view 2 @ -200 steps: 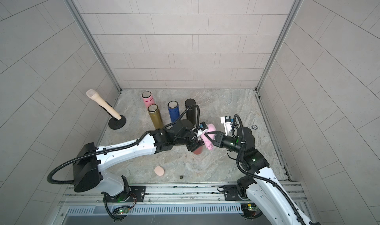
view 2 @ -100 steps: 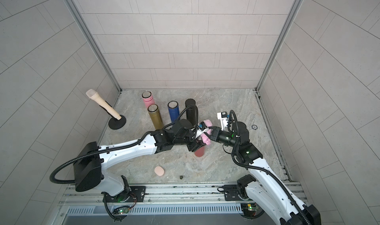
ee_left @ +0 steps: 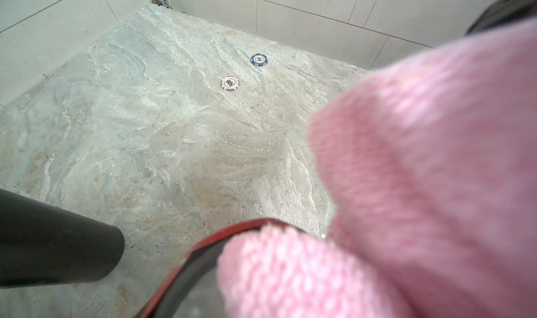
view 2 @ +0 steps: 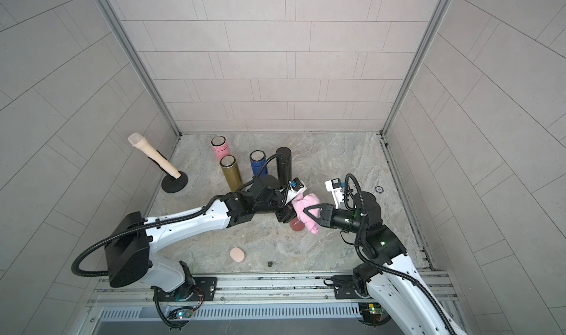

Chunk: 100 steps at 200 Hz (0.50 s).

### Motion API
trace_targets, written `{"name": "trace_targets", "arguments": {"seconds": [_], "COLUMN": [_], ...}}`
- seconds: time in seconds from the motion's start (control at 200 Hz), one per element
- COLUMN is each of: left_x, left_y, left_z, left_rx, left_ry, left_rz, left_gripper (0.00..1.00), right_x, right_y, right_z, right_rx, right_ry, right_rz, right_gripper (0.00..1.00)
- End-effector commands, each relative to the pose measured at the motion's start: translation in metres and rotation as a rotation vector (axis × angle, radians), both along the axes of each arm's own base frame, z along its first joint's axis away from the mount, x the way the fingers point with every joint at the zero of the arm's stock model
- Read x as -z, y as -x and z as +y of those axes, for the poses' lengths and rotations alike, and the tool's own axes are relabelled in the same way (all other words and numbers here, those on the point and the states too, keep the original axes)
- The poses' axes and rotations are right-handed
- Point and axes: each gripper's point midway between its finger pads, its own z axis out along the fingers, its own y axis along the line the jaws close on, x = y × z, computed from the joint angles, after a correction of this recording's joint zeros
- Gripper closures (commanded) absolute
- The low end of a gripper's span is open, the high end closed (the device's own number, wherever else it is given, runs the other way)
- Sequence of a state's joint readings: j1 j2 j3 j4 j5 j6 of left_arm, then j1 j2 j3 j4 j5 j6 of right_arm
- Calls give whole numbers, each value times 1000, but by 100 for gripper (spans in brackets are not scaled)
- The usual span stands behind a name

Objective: Wipe the surface of the thermos
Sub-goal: Wipe the dirt from the surface of the thermos.

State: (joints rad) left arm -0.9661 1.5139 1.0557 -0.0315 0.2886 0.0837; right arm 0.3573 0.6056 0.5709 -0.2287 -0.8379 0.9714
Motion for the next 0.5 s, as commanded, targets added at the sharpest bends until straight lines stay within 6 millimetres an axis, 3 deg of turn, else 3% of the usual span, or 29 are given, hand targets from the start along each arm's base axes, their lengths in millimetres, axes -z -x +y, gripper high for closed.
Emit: {"name": "trace_targets", "arguments": {"seconds": [0.0, 0.155, 0.17, 0.255, 0.4, 0.495], "left_x": [-42, -38, -38, -36, -32, -31], "left_y": [7, 13, 14, 14, 12, 10], "left_z": [-12, -11, -11, -9, -11, -14], "left_rx": [74, 99, 101, 98, 93, 89], "left_ry": [106, 89, 89, 81, 83, 90], "left_rz": [-54, -44, -43, -41, -35, -31], "left_gripper": [100, 100, 100, 100, 100, 100], "right_x": [-1, 0, -9, -10, -24, -13], "right_y": [-27, -64, -68, -83, -95, -96], "right_z": [3, 7, 8, 4, 1, 4], "right_rx": [53, 94, 100, 137, 167, 142], "right_ry": [-40, -5, -3, 67, 104, 130], "right_rz": [-15, -9, -25, -30, -81, -55], "right_gripper": [100, 100, 100, 100, 100, 100]}}
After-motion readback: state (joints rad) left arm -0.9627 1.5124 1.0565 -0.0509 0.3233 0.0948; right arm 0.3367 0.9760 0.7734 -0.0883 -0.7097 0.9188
